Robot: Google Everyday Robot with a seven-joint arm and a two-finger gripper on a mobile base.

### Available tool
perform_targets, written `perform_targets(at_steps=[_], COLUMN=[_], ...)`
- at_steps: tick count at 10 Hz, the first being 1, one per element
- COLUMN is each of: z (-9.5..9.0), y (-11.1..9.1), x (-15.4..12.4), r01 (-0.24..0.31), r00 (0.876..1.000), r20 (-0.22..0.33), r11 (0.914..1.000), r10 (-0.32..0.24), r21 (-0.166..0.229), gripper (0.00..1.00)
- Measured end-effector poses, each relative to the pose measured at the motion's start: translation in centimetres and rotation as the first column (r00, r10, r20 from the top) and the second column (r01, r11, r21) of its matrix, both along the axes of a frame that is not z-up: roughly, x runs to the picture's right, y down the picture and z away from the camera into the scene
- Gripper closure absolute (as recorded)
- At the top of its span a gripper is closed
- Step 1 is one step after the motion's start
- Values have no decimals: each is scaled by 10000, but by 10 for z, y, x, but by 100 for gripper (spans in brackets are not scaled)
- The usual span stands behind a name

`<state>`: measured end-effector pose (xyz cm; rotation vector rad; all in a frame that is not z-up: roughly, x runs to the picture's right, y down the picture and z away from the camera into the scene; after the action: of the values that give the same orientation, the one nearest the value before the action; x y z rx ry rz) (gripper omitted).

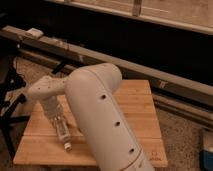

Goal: Place the bottle in the ceramic bowl

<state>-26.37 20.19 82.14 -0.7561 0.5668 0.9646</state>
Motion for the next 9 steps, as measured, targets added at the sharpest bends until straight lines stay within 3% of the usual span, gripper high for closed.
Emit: perform_targets(at_steps=[2,3,6,9], z=[-19,-31,-70,-73], y=[-16,-25,-72,-109], x=[3,4,24,89], r01=[-16,-76,-517,-1392], r00=[9999,9996,9978,9897], r20=[164,269,453,-201], r11=[9998,9996,9962,9855], r10=[13,68,486,1418], r21=[199,289,703,969], gripper=[96,100,100,100])
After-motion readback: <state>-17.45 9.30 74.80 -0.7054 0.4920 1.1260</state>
